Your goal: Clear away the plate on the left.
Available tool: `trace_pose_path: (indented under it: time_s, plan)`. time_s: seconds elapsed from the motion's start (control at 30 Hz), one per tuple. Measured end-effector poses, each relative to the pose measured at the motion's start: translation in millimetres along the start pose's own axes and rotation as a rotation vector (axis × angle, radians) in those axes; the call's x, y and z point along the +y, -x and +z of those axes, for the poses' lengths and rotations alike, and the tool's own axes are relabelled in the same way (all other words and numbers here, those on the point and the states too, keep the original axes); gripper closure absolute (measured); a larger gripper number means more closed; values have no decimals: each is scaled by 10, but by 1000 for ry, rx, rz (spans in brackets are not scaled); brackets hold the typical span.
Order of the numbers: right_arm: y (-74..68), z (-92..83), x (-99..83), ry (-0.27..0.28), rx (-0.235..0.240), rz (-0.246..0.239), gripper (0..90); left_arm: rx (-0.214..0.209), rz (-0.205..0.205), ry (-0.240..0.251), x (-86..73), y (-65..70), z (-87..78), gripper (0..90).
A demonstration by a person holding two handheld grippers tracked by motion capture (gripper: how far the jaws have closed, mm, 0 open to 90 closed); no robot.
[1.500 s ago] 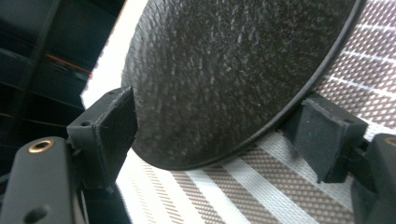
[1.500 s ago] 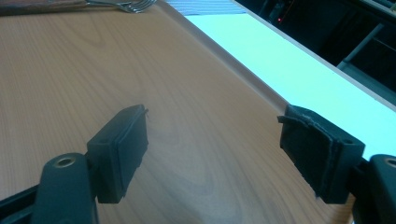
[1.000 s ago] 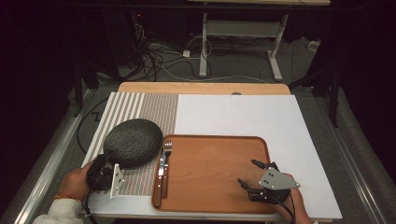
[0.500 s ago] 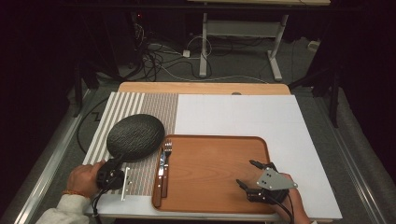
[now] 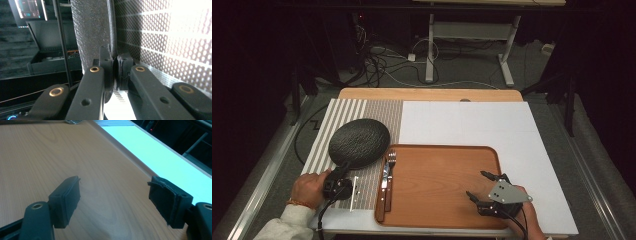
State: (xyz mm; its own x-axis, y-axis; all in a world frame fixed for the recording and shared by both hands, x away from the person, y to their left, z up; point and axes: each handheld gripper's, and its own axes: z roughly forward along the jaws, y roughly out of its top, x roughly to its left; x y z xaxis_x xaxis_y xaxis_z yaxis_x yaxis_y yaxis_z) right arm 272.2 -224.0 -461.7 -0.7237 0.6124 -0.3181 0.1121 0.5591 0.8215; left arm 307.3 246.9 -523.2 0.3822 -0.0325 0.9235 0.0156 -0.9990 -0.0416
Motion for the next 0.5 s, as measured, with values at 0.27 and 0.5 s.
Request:
trace_pose_path:
  time_s: [0.27, 0.5]
  plan:
    - [5, 3, 0, 2, -2, 3, 256, 39, -10, 34, 139, -94, -94, 834]
    - [13, -8, -1, 4, -11, 4, 256, 71, 15, 102, 356, -153, -232, 834]
